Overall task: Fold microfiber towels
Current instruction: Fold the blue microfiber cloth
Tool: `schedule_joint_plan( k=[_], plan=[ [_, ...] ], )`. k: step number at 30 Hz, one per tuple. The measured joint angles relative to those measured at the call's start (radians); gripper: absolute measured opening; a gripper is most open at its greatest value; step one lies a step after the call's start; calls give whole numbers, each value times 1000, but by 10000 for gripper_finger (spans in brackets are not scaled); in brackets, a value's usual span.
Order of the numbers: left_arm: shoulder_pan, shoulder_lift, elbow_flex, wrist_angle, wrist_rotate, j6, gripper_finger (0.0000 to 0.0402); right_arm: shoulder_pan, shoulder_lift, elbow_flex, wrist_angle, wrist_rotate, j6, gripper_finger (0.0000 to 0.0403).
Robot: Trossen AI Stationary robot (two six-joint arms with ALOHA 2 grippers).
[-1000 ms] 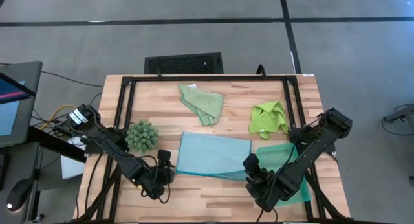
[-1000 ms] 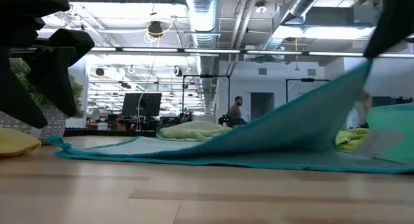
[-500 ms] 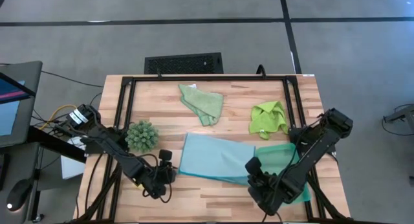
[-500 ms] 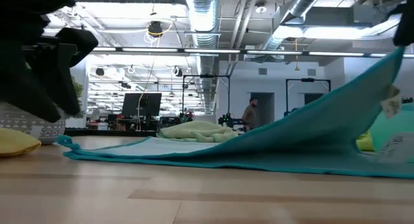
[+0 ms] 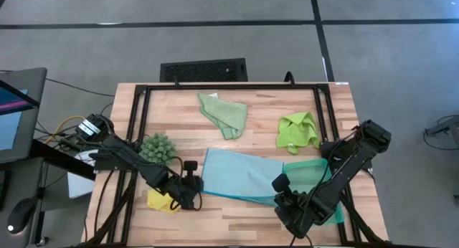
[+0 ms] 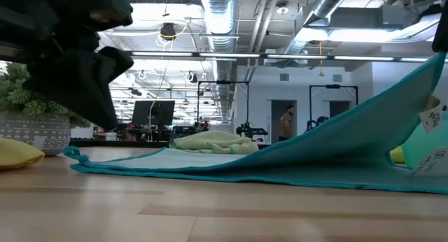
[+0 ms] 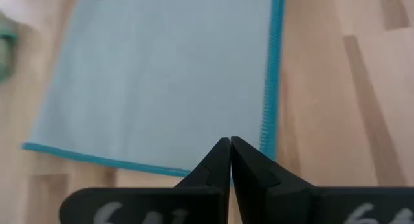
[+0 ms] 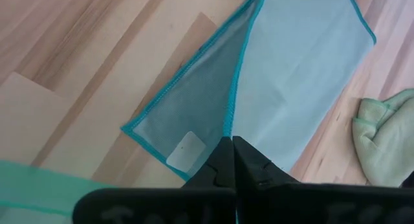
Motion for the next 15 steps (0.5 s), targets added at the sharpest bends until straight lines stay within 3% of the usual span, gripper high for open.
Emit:
schedule_joint_plan(
  k=[4,8,15],
  plan=[
    [7,0,0,0,65,11,1,0,0,0,0,0,18,8],
    [7,0,-7,12,59,11,0,6,0,-1,0,0,18,6],
    [7,1,-139,256,24,5,0,19,0,-1,1,1,26,6]
  ],
)
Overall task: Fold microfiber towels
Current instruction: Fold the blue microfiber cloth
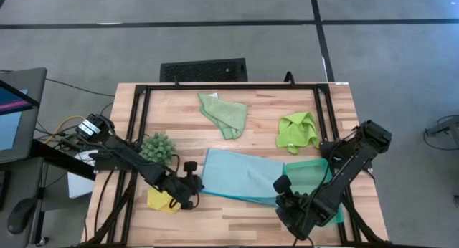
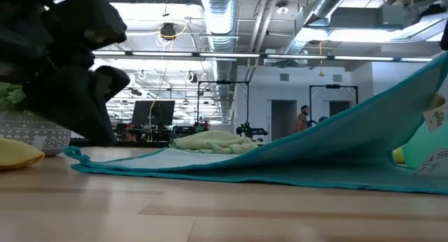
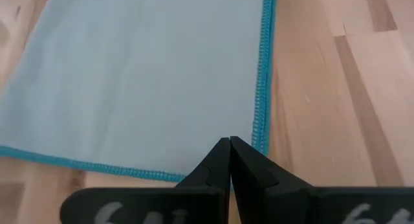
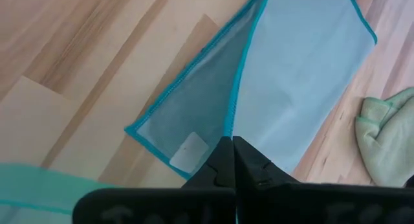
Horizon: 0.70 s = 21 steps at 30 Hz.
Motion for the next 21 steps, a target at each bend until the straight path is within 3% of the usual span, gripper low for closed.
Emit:
schedule_joint_plan(
  k=[5,11,16,21],
  plan=[
    [0,0,-45,20,80,-45,0,2,0,0,3,-1,4,5],
    [-8,-4,-98,48,94,-123,0,1,0,0,11,-1,9,8],
    [-43,-6,-84,29,111,-89,0,1,0,0,14,-5,9,7],
    [-58,-8,-41,6,60,-25,0,1,0,0,12,-14,10,7]
  ],
)
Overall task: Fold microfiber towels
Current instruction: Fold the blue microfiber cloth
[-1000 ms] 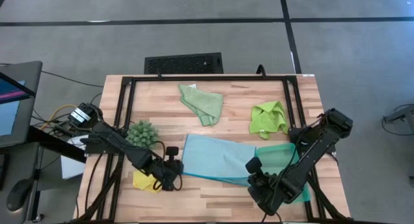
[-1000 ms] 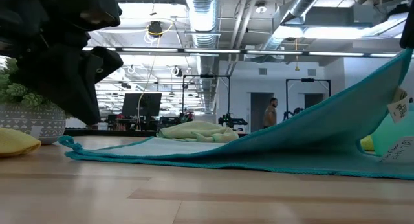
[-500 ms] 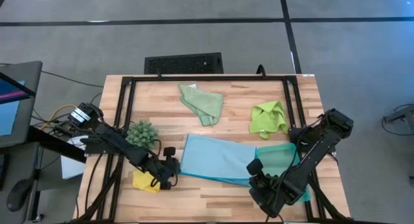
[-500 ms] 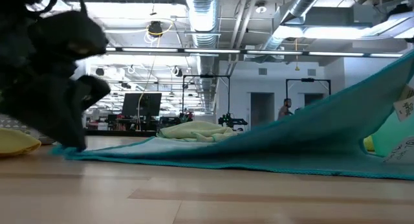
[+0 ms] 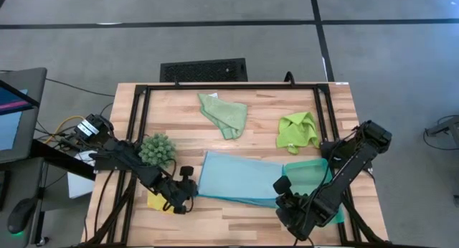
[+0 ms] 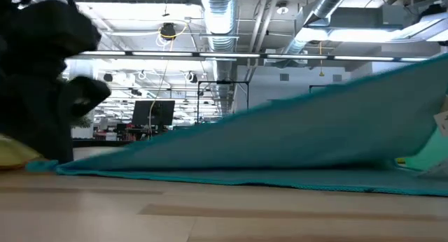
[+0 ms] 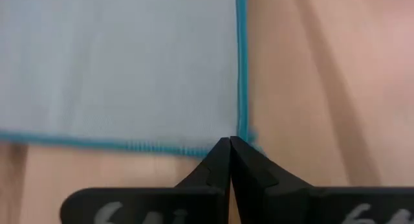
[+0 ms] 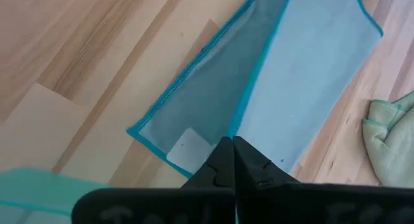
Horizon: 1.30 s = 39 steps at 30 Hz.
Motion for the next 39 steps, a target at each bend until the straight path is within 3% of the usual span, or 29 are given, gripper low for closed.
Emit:
schedule_joint_plan(
  k=[4,9,21,25,29,35,39],
  plan=[
    [5,-8,32,19,-49,46,0,7,0,0,-34,6,-18,4],
    [36,-8,34,22,-83,53,0,45,1,50,-143,110,-38,5],
    [56,-8,34,126,-73,107,0,63,11,73,-149,101,34,8],
    [5,0,34,209,7,242,0,56,10,74,-142,101,34,8],
    [-60,38,38,261,-32,317,4,51,10,74,-143,101,34,6],
    [-62,108,60,270,-69,250,83,35,9,74,-114,101,15,9],
    [-47,173,92,249,-21,280,147,29,9,74,-113,101,7,9]
  ],
)
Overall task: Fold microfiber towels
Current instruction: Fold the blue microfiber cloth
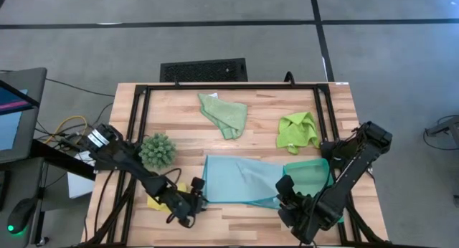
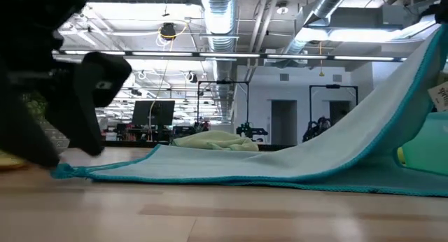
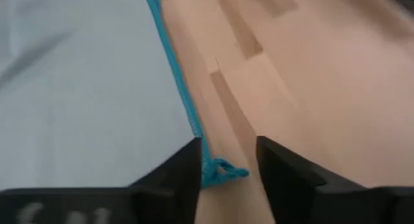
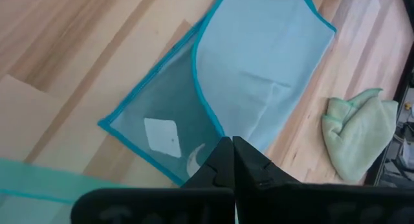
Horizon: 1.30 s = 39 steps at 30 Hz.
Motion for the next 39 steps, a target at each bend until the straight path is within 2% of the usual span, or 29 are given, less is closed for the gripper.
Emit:
schedule_joint_plan(
  k=[2,4,8,14,20,24,29,32,35,39],
  plan=[
    [7,21,28,-45,-11,0,160,1,0,0,0,0,0,9],
    [9,26,52,-107,-46,-11,156,2,0,0,0,0,0,10],
    [14,31,92,-210,-59,-25,114,2,0,0,7,-1,0,10],
    [14,31,141,-269,-59,-44,16,3,0,0,11,0,0,10],
    [11,-19,235,-402,-95,-37,5,3,0,0,11,0,0,9],
    [1,-79,275,-560,-236,-69,3,3,0,0,10,0,16,9],
    [21,-168,276,-756,-561,-177,2,-34,0,0,-86,88,54,6],
    [82,-209,276,-861,-725,-242,1,-96,0,0,-217,168,146,3],
    [181,-237,276,-934,-842,-287,1,-169,-3,-11,-303,242,238,5],
    [327,-250,276,-985,-903,-278,0,-284,-10,-102,-313,331,279,7]
  ],
)
